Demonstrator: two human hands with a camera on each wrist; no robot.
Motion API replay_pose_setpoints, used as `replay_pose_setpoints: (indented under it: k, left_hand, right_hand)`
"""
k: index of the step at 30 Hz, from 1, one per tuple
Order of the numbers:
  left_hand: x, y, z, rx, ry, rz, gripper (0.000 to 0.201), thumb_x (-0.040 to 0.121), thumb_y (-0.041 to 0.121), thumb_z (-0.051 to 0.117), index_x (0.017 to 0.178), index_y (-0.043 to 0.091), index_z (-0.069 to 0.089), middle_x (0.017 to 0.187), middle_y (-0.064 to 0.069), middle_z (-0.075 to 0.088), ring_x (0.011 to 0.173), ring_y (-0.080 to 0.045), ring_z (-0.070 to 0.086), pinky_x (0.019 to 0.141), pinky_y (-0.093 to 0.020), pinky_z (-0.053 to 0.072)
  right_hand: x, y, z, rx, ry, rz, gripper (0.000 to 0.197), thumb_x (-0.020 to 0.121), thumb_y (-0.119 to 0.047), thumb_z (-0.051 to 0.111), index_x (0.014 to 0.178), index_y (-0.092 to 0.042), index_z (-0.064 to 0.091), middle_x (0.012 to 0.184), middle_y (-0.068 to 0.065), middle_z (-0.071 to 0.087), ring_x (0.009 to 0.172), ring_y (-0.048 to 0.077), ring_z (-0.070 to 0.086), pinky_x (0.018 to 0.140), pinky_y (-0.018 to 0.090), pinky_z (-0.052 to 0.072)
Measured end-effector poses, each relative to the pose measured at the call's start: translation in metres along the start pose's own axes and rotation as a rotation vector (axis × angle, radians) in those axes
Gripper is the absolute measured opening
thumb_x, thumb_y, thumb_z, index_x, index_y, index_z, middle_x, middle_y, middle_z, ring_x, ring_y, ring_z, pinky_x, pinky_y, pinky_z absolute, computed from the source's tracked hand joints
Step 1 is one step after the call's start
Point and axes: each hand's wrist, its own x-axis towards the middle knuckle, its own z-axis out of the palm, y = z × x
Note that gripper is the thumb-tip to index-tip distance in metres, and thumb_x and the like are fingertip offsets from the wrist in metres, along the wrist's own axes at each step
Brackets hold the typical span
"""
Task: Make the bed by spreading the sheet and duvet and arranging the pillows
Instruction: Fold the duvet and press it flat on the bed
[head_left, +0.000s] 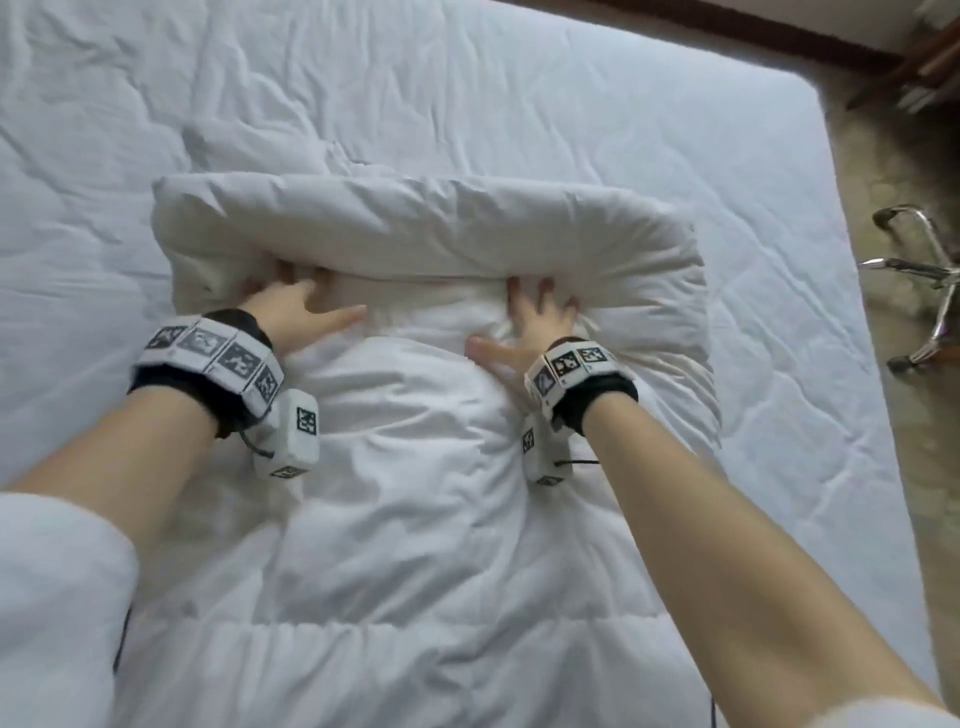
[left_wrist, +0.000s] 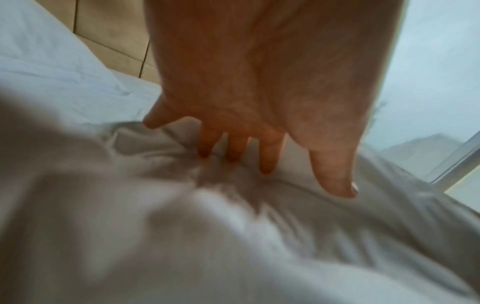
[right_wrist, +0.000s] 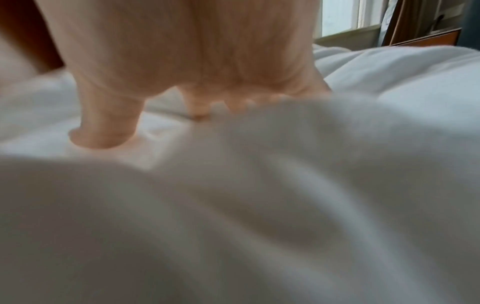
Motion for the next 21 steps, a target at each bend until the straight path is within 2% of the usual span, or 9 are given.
replay_pose_setpoints:
  k: [1,3,6,8,10,12,15,19,21]
  left_hand:
    - [-0.014,-0.003,-0.006,-0.03,0.035,0.026,0.11,0.062,0.089,0.04,0.147,0.019,0.027,0.152,-0.015,0.03,0.137,-0.032,0.033,0.112,-0.042,0.03]
    - [-0.044,-0.02,-0.004,-0.018,0.068,0.067,0.117,0.049,0.095,0.032,0.148,0.033,0.019,0.158,-0.009,0.015,0.145,-0.028,0.018,0.115,-0.051,0.021]
    - [-0.092,-0.049,0.031,0.094,0.003,0.039,0.124,0.033,0.101,0.019,0.144,0.049,0.002,0.159,0.006,-0.007,0.147,-0.025,-0.004,0.113,-0.063,0.01]
    - [-0.114,-0.061,0.067,0.198,-0.054,-0.009,0.117,0.041,0.098,0.019,0.143,0.049,-0.009,0.157,0.009,-0.017,0.147,-0.023,-0.01,0.109,-0.067,0.008]
    - [-0.12,-0.064,0.094,0.23,-0.048,-0.047,0.107,0.057,0.092,0.027,0.143,0.046,-0.015,0.156,0.009,-0.022,0.146,-0.021,-0.013,0.107,-0.07,0.006]
    - [-0.115,-0.059,0.095,0.238,-0.043,-0.059,0.1,0.068,0.085,0.034,0.145,0.042,-0.014,0.157,0.006,-0.021,0.147,-0.023,-0.012,0.107,-0.071,0.006]
    - [-0.121,-0.049,0.072,0.254,-0.023,-0.03,0.095,0.071,0.081,0.036,0.147,0.041,-0.005,0.159,0.005,-0.009,0.147,-0.024,-0.004,0.109,-0.069,0.006]
    - [-0.169,-0.065,0.074,0.205,0.067,0.034,0.086,0.078,0.074,0.04,0.146,0.044,-0.003,0.159,0.008,-0.008,0.148,-0.019,-0.005,0.112,-0.064,0.003]
    - [-0.195,-0.087,0.1,0.229,0.034,0.04,0.09,0.073,0.081,0.034,0.146,0.044,-0.002,0.158,0.009,-0.012,0.147,-0.018,-0.009,0.113,-0.062,0.002]
  right_hand:
    - [-0.019,0.004,-0.001,0.036,0.025,-0.01,0.104,0.069,-0.077,0.051,0.146,-0.043,-0.01,0.158,0.002,-0.016,0.143,0.04,-0.015,0.108,0.07,0.009]
    - [-0.066,0.022,0.007,0.067,0.052,-0.013,0.101,0.071,-0.076,0.05,0.145,-0.045,-0.013,0.157,-0.003,-0.021,0.143,0.033,-0.021,0.103,0.074,0.006]
    - [-0.128,0.055,0.059,0.008,-0.016,0.063,0.104,0.069,-0.08,0.045,0.143,-0.044,-0.019,0.154,-0.005,-0.03,0.141,0.031,-0.028,0.102,0.074,0.001]
    - [-0.146,0.062,0.097,-0.057,-0.058,0.113,0.101,0.071,-0.08,0.041,0.143,-0.044,-0.02,0.154,-0.004,-0.029,0.141,0.032,-0.027,0.104,0.074,-0.001]
    - [-0.14,0.055,0.109,-0.079,-0.092,0.136,0.102,0.07,-0.081,0.042,0.143,-0.043,-0.019,0.154,-0.004,-0.028,0.142,0.035,-0.021,0.104,0.074,0.001]
    - [-0.124,0.052,0.109,-0.102,-0.098,0.124,0.104,0.069,-0.082,0.042,0.145,-0.041,-0.015,0.156,-0.002,-0.022,0.144,0.037,-0.012,0.105,0.073,0.007]
    - [-0.12,0.057,0.093,-0.075,-0.114,0.073,0.101,0.069,-0.084,0.036,0.147,-0.039,-0.01,0.159,0.003,-0.01,0.146,0.034,-0.007,0.11,0.066,0.009]
    - [-0.199,0.085,0.107,-0.016,0.004,0.143,0.087,0.08,-0.074,0.035,0.147,-0.04,-0.008,0.158,-0.006,-0.015,0.146,0.028,-0.014,0.109,0.068,0.003]
    - [-0.235,0.099,0.141,-0.092,0.01,0.144,0.086,0.081,-0.076,0.029,0.147,-0.039,-0.01,0.157,-0.004,-0.018,0.145,0.026,-0.018,0.11,0.066,-0.002]
